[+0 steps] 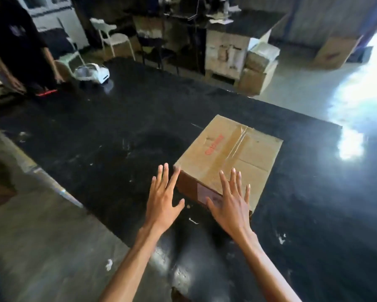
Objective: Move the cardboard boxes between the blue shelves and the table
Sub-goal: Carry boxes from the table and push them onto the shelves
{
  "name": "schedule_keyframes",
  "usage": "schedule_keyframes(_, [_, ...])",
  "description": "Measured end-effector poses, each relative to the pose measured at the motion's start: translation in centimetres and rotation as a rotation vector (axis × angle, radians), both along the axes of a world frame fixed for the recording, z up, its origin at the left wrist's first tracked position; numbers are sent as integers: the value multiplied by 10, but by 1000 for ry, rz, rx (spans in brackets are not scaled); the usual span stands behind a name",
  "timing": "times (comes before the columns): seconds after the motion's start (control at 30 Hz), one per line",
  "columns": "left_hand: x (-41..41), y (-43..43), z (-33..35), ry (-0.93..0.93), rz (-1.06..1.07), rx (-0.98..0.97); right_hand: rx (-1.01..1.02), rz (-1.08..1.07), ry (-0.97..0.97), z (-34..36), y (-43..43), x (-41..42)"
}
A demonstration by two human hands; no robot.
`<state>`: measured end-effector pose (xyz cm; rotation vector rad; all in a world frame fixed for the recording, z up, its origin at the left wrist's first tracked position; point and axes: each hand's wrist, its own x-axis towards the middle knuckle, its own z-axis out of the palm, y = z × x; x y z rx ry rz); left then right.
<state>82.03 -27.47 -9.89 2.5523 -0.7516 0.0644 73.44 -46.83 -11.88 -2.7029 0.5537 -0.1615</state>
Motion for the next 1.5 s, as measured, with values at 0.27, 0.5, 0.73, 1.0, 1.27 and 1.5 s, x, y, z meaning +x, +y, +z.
schedule_keyframes(0.27, [80, -50, -35, 13, -191, 208, -43, -240, 113, -36, -36, -4])
schedule_keyframes(0.5, [112, -58, -58, 132, -233, 119, -111, -250, -25, -57, -46, 0])
schedule_keyframes(0.73, [78, -69, -71, 34, -136, -20, -9, -157, -231, -60, -92, -5])
schedule_keyframes(1.0, [69, -59, -89, 377, -47, -372, 339, -337, -501, -81, -114, -38])
schedule_keyframes(1.27, [69, -59, -120, 788, 133, -458, 822, -523, -414, -111, -112, -40])
schedule_keyframes(1.5, [60, -67, -97, 746, 106, -586, 915, -595, -426, -105, -110, -40])
